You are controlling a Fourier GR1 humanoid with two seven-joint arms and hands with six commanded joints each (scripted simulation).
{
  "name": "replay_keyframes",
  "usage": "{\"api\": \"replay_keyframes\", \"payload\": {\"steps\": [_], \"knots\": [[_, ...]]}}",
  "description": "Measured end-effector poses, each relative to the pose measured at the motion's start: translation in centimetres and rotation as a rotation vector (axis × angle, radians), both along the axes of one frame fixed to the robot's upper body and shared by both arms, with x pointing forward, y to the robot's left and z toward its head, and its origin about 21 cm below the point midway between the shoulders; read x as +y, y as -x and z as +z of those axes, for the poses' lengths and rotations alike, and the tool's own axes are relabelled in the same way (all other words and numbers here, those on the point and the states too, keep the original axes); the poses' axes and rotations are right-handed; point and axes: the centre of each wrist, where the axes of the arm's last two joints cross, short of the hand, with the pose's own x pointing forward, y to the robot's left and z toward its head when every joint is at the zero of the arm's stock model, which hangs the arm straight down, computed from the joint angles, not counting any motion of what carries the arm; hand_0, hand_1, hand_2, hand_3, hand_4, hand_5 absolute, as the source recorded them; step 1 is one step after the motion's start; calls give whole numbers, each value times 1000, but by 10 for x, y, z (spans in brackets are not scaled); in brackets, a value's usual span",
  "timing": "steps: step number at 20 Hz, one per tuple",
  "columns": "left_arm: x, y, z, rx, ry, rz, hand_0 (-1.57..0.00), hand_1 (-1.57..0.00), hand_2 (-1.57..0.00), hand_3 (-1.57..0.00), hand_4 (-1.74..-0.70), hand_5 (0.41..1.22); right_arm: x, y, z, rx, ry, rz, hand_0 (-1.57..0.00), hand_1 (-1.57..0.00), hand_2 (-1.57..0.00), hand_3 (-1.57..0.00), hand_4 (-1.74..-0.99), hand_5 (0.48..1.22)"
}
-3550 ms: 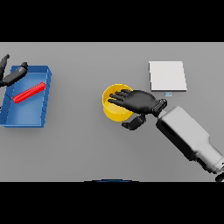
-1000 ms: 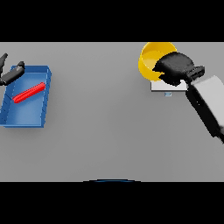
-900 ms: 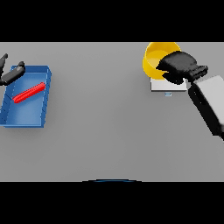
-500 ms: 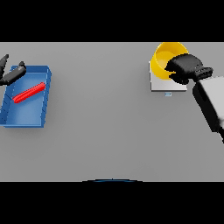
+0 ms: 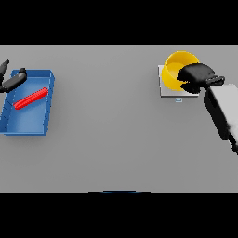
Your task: Pick up the red beaker and tilt it to pour out 1 green nut into yellow bowl. Pick up the yellow bowl and place it on the metallic measuring scale.
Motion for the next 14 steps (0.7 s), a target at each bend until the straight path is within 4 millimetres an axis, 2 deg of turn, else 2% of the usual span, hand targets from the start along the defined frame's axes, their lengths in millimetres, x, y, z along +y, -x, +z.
{"api": "replay_keyframes", "payload": {"steps": [1,2,3,4,7,10,12,14], "knots": [[0,-1,4,-6,-6,5,1,1,1,1,-838,779,1,-2,3,-6,-7,-5,-1565,-1496,-1437,-1249,-1741,1221],[-3,-5,4,-5,-11,3,1,1,1,1,-836,775,2,-3,5,-8,-11,-12,-1558,-1428,-1343,-1110,-1682,1221],[-4,-6,5,-1,-8,-4,1,1,1,1,-837,773,1,-5,8,-4,-5,-19,-1471,-1285,-1178,-959,-1632,1145],[-4,-7,6,-1,-7,-2,1,1,1,1,-836,774,-1,-4,3,0,2,-28,-1335,-1125,-1007,-816,-1592,1074],[0,-3,3,7,-4,5,1,1,1,1,-839,764,-1,-4,4,35,-38,-62,-757,-673,-579,-476,-1513,923],[-2,-4,3,-13,11,-3,1,1,1,1,-831,754,1,-2,3,61,-63,-65,-387,-380,-300,-258,-1476,847],[-4,-4,2,-4,3,-5,1,1,1,1,-834,750,-5,-3,7,55,-47,-70,-247,-243,-192,-164,-1448,824],[-6,-5,4,-4,11,1,1,1,1,1,-836,753,0,-5,8,57,-26,-56,-158,-155,-122,-105,-1422,811]]}}
